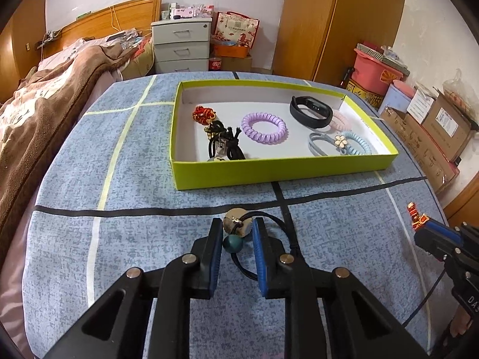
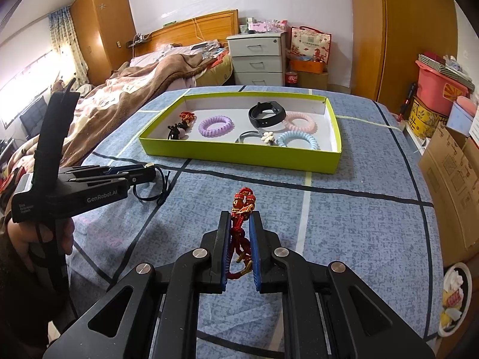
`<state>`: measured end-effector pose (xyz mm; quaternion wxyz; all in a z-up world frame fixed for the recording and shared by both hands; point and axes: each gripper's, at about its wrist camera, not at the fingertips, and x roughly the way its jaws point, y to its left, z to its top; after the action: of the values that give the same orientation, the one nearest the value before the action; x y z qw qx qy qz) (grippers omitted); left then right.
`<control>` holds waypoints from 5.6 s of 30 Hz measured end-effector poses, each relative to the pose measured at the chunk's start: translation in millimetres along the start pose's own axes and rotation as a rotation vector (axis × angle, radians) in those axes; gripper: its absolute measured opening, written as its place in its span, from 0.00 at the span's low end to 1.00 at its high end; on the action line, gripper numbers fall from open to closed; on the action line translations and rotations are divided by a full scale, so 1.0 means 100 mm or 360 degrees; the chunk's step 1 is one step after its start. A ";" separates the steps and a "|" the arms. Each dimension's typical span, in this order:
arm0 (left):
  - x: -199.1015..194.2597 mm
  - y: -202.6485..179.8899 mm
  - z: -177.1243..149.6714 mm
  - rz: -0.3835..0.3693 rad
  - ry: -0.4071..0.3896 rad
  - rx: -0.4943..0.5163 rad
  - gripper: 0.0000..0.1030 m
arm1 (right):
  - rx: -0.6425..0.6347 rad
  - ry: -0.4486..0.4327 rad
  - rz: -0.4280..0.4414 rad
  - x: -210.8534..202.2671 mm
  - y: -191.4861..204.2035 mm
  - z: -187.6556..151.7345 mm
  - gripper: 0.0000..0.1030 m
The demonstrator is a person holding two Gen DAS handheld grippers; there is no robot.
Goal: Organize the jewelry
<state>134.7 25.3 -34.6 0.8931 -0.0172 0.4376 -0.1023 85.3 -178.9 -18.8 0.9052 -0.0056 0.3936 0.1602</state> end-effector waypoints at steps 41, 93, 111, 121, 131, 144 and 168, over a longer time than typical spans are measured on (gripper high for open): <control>-0.02 0.00 0.98 -0.0108 -0.0188 0.0025 0.21 | 0.0097 -0.0058 -0.0121 0.35 -0.47 0.80 0.12; 0.62 0.04 1.06 0.0009 0.0003 -0.0016 0.41 | 0.0091 0.0069 -0.0245 0.88 -0.72 0.92 0.35; -0.16 -0.07 0.42 0.0167 -0.0169 -0.0101 0.49 | 0.0117 -0.0115 -0.0172 0.28 -0.27 0.67 0.36; -0.34 -0.11 0.17 0.0269 -0.0228 -0.0143 0.50 | 0.0129 -0.0182 -0.0163 0.12 -0.10 0.45 0.48; -0.43 -0.18 0.08 0.0310 -0.0273 -0.0142 0.50 | 0.0119 -0.0215 -0.0166 0.06 0.00 0.33 0.48; -0.40 -0.28 0.06 0.0315 -0.0259 -0.0095 0.50 | 0.0134 -0.0210 -0.0151 0.05 0.01 0.30 0.48; -0.42 -0.23 0.03 0.0313 -0.0247 -0.0111 0.50 | 0.0145 -0.0193 -0.0155 0.07 0.03 0.32 0.48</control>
<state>108.5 10.3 2.5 0.9289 -0.0132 0.3700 0.0027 111.6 -170.0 -1.8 0.9334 0.0262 0.3442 0.0979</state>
